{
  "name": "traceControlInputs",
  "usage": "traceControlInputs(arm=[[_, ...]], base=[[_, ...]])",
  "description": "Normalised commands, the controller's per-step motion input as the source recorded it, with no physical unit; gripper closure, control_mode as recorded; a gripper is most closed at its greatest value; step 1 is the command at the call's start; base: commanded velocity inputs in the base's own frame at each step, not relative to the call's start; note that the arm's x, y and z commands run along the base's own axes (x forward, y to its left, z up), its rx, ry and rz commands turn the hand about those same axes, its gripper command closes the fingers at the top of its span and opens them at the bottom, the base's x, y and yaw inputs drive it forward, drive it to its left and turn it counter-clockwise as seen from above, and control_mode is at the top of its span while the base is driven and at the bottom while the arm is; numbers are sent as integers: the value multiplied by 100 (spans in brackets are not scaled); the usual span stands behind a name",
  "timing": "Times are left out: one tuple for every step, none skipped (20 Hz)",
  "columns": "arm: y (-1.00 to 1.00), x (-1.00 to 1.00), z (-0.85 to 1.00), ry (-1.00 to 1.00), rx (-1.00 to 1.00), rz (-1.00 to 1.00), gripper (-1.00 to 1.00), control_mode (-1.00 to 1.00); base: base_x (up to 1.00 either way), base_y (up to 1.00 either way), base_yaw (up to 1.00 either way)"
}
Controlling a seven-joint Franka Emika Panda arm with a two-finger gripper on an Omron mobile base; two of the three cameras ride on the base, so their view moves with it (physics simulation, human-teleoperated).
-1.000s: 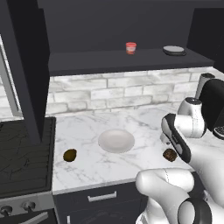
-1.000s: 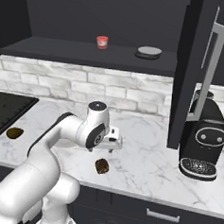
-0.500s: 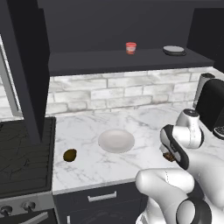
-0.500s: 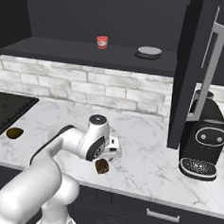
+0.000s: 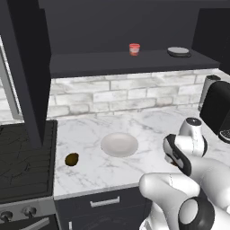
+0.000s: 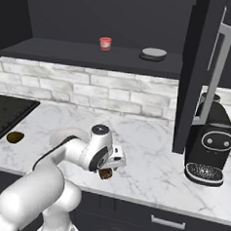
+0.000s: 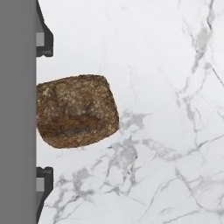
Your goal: Pick the avocado and bread from the counter and place them on the plate. Then pick the jam from the cabinet and place it next to the plate. Lastly close the cabinet door.
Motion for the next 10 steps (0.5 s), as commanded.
traceControlInputs(arm=[[0, 1, -10, 0, -6, 0, -100, -100], [0, 4, -11, 0, -6, 0, -100, -100], [0, 5, -10, 0, -5, 0, -100, -100], [0, 6, -11, 0, -6, 0, -100, -100], [0, 6, -13, 0, -6, 0, -100, -100], [0, 4, -14, 2, -6, 0, -100, -100], [0, 0, -16, 2, -4, 0, -100, -100], [0, 0, -18, 2, -4, 0, -100, -100], [3, 0, -18, 2, -2, 0, -100, -100], [9, 0, -14, 2, -1, 0, -100, -100]], base=[[0, 0, 0], [0, 0, 0], [0, 0, 0], [0, 0, 0], [0, 0, 0], [0, 0, 0], [0, 0, 0], [0, 0, 0], [0, 0, 0], [0, 0, 0]])
